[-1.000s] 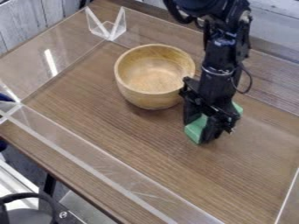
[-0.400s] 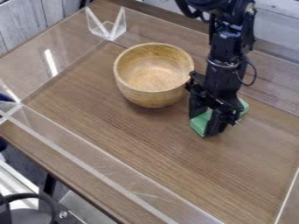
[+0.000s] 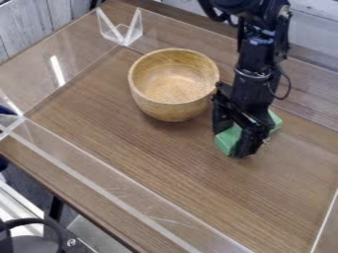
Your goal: Remove the green block from inside the brown bowl and put it on the table
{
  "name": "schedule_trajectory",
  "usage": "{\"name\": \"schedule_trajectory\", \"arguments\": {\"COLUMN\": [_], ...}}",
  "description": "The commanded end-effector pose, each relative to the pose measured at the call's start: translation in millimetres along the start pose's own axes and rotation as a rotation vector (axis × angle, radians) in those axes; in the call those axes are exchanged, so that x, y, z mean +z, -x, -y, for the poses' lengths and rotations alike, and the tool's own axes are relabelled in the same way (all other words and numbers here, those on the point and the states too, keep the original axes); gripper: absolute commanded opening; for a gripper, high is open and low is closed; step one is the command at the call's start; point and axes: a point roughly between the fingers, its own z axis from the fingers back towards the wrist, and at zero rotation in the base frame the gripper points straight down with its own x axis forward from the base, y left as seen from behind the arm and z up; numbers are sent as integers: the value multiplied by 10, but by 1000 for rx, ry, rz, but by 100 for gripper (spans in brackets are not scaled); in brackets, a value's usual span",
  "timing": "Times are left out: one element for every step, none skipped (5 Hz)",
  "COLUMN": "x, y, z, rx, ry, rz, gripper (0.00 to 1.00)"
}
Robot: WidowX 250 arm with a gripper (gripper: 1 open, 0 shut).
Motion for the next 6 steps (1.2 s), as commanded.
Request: {"name": "schedule_trajectory", "arguments": {"x": [71,63,63,76,87,61], "y": [-72,-138,-155,-165,-175,-154], "z": [-23,-34,-48,-59,-71,-64], "rx": [-15,-23,-29,-34,-40,-41], "ry": [3,14,10,6,2,-10], "rz": [49,73,65,59,52,58], "gripper": [100,100,100,100,100,100]}}
